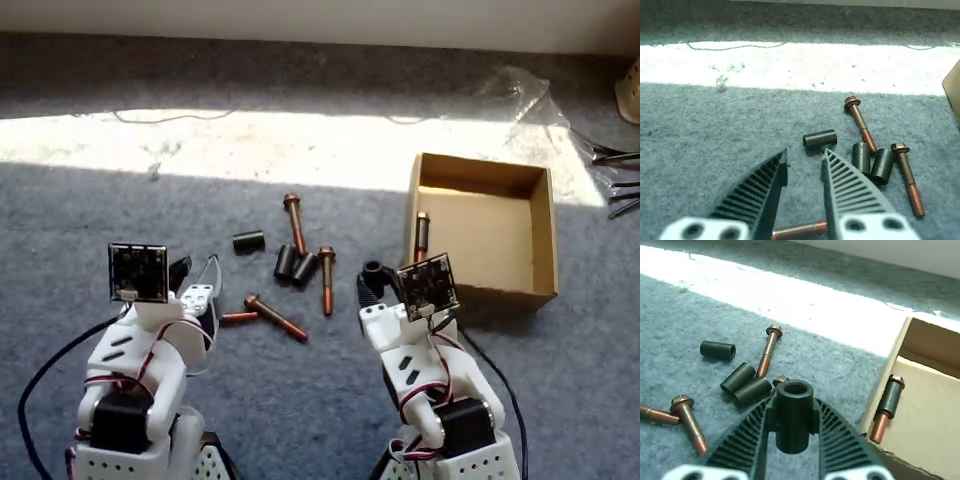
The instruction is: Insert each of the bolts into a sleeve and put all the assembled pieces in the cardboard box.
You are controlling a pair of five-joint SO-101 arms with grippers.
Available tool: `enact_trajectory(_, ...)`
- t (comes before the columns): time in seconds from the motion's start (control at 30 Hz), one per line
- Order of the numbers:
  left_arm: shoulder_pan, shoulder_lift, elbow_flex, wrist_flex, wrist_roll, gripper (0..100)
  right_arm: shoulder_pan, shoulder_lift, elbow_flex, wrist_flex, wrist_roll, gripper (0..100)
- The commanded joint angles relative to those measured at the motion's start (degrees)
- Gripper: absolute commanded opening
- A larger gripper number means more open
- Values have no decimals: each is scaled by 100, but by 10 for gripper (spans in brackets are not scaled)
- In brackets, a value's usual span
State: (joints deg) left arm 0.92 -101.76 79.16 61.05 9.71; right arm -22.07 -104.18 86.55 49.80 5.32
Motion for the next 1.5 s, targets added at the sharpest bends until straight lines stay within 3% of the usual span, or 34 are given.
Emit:
enact_trajectory(0.0,-40,1297,-840,-26,-193,120,4,-48,-92,-171,-62,5)
enact_trajectory(0.07,-31,2035,-1174,9,-114,117,4,-48,-92,-171,-62,5)
enact_trajectory(0.3,-22,4523,-2281,246,1424,118,4,-48,-92,-171,-62,5)
enact_trajectory(0.43,-4,5859,-2941,563,1908,116,4,-48,-92,-180,-62,5)
enact_trajectory(0.73,1007,8013,-4171,1108,2796,119,4,-48,-92,-189,-62,5)
enact_trajectory(1.23,1077,8382,-4655,1196,3508,116,4,-48,-92,-189,-53,5)
enact_trajectory(1.33,1174,8409,-4655,1196,3956,119,4,-48,-92,-189,-53,5)
enact_trajectory(1.47,1534,8426,-4629,1196,3982,119,4,-48,-92,-189,-53,5)
